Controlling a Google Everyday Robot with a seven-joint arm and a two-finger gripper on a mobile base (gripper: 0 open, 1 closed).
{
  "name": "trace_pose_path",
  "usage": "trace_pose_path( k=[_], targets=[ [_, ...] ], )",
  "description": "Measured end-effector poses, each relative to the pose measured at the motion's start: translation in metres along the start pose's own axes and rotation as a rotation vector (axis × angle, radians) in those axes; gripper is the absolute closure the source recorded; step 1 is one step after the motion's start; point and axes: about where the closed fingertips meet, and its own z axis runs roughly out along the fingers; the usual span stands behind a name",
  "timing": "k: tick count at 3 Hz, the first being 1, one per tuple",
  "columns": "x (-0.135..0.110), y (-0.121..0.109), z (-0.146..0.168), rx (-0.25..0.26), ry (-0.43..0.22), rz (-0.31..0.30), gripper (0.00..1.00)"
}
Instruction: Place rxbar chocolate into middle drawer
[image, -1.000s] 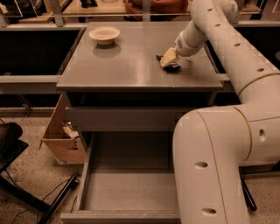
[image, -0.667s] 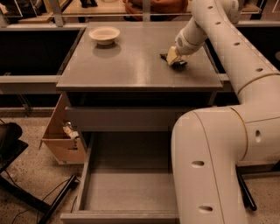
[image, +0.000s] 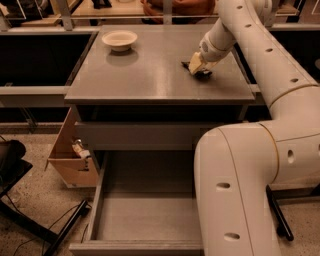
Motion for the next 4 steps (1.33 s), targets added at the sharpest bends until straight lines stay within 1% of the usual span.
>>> trace_pose_path(
  k=[1,2,3,4],
  targets=[
    [-0.002,0.003,-0.010,-0.048,-0.037,-0.014,1.00],
    [-0.002,-0.009,-0.074,-0.093,-0.183,-0.058,1.00],
    [0.013,-0.007,-0.133,-0.080,-0.269,-0.108,1.00],
    [0.028,-0.001,-0.203,-0.008,-0.382,-0.164,1.00]
  ],
)
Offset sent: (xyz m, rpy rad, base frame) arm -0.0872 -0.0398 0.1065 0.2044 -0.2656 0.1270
